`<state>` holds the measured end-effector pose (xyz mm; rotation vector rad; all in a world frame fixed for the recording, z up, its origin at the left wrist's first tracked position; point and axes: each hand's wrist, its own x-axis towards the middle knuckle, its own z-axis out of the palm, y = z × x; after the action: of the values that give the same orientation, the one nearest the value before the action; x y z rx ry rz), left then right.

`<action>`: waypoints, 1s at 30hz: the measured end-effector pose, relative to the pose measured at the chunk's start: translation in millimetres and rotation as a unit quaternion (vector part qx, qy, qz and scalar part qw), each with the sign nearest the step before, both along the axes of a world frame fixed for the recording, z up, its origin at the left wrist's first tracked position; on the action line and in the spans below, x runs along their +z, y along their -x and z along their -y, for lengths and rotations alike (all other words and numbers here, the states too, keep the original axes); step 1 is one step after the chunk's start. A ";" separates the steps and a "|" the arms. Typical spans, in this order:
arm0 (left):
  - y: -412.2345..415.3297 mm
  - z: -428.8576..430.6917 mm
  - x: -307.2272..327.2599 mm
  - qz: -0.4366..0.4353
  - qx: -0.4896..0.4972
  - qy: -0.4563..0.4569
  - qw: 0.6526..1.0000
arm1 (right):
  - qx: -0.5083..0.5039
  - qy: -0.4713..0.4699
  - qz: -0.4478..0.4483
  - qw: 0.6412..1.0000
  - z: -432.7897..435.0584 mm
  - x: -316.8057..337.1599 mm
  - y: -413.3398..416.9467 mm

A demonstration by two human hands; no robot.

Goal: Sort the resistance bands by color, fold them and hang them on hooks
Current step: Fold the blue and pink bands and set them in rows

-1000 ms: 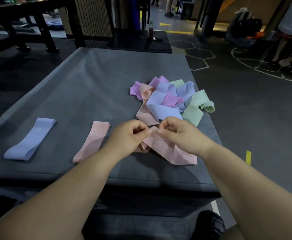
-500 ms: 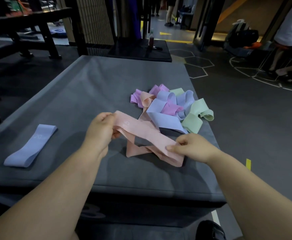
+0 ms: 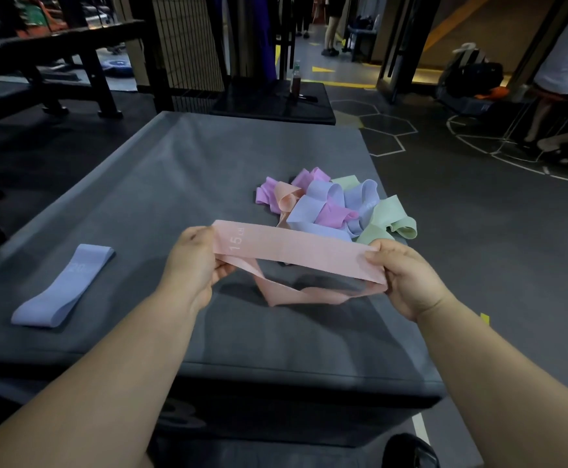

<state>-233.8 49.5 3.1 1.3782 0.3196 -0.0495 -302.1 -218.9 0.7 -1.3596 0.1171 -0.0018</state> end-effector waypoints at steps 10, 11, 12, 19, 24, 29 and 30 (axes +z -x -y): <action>6.2 8.9 -8.5 -0.036 -0.009 -0.011 0.999 | -0.022 0.373 -0.054 0.926 16.8 -15.1 5.3; 6.8 9.8 -10.0 -0.038 -0.014 -0.016 0.999 | -0.023 0.415 -0.055 0.908 18.6 -14.6 6.0; 6.7 9.9 -12.0 -0.043 -0.020 -0.024 0.999 | -0.023 0.448 -0.056 0.892 20.6 -15.0 6.9; 8.0 9.7 -27.6 -0.068 -0.073 -0.116 0.988 | -0.008 0.543 -0.070 0.837 28.9 -15.6 14.2; 11.7 9.3 -34.4 -0.076 -0.112 -0.188 0.973 | 0.026 0.568 -0.074 0.819 37.0 -17.5 16.9; 16.9 8.4 -34.9 -0.052 -0.116 -0.249 0.960 | 0.032 0.581 -0.065 0.811 41.7 -19.7 20.8; 17.6 7.4 -34.9 -0.049 -0.117 -0.264 0.956 | 0.033 0.575 -0.062 0.815 42.2 -19.3 21.8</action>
<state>-251.4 42.1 -31.8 1.9459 0.2591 -0.2435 -324.0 -261.1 -18.6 -2.5893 0.1926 0.0882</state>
